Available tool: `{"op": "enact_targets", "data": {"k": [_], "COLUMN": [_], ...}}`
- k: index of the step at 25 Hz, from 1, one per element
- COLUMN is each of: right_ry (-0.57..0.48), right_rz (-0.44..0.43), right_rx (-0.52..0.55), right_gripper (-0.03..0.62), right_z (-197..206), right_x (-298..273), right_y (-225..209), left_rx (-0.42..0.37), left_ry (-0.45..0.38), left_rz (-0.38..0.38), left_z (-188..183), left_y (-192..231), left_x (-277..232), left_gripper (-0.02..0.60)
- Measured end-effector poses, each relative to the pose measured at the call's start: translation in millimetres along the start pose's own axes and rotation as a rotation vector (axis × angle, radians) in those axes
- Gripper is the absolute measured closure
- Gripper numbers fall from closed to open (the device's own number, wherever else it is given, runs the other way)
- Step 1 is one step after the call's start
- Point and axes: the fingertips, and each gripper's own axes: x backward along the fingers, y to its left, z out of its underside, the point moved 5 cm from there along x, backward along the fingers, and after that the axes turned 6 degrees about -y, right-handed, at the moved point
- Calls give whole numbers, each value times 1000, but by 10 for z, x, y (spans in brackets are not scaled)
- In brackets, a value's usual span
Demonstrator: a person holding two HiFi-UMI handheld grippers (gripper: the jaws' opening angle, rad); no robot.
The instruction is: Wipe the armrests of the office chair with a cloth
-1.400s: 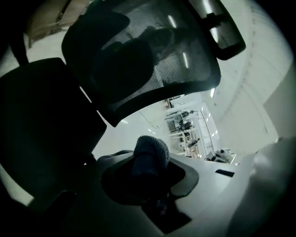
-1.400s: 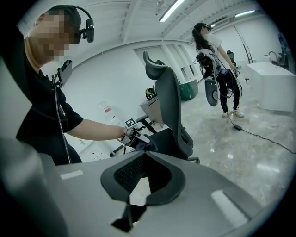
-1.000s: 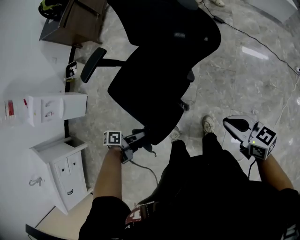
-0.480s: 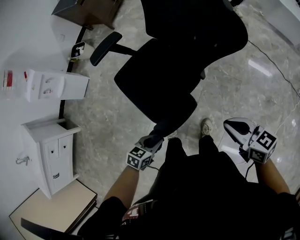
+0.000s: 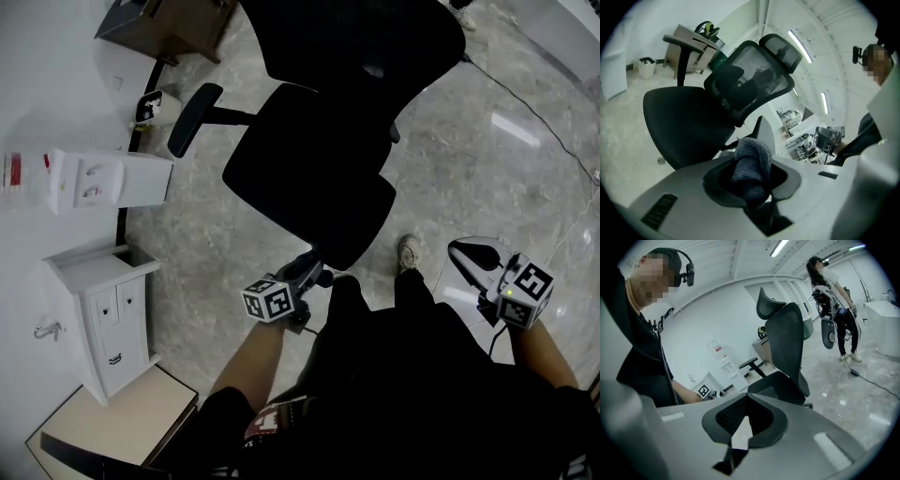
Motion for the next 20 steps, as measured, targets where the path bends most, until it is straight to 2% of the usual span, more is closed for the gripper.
{"op": "enact_targets", "data": {"k": [4,7,9,11,12,13,14,15,16,18,19,20], "right_ry": [-28,-18,-22,-25,-26,-32,-43,-57,-74,-102,-112,-124], "right_rz": [21,45,57,70,76,82,88,96,106,144,166,184], "right_rx": [-41,-38,-39,-42,-42,-40,-40,-45,-59,-82,-89,-96], "right_gripper": [597,597,597,598,598,597,597,597,598,597,599,597], "right_z": [24,87,104,101,93,78,65,60,68,116,144,171], "right_x": [142,268,338,404,447,507,586,683,787,985,1066,1135], "right_y": [-132,-240,-276,-299,-315,-344,-388,-445,-507,-636,-693,-741], "left_rx": [14,51,49,-31,-114,-230,-386,-590,-830,-1303,-1483,-1610], "left_ry": [91,108,149,211,230,234,230,229,240,304,358,430], "left_rz": [55,88,176,320,378,413,417,390,336,202,144,101], "left_z": [298,406,460,432,331,153,-91,-372,-656,-1147,-1336,-1471], "left_y": [-255,-434,-691,-1137,-1382,-1614,-1821,-1998,-2146,-2345,-2390,-2392], "left_x": [-313,-629,-837,-1041,-1145,-1268,-1425,-1623,-1859,-2410,-2700,-2983], "left_gripper": [495,495,494,495,495,495,495,495,495,494,495,495]}}
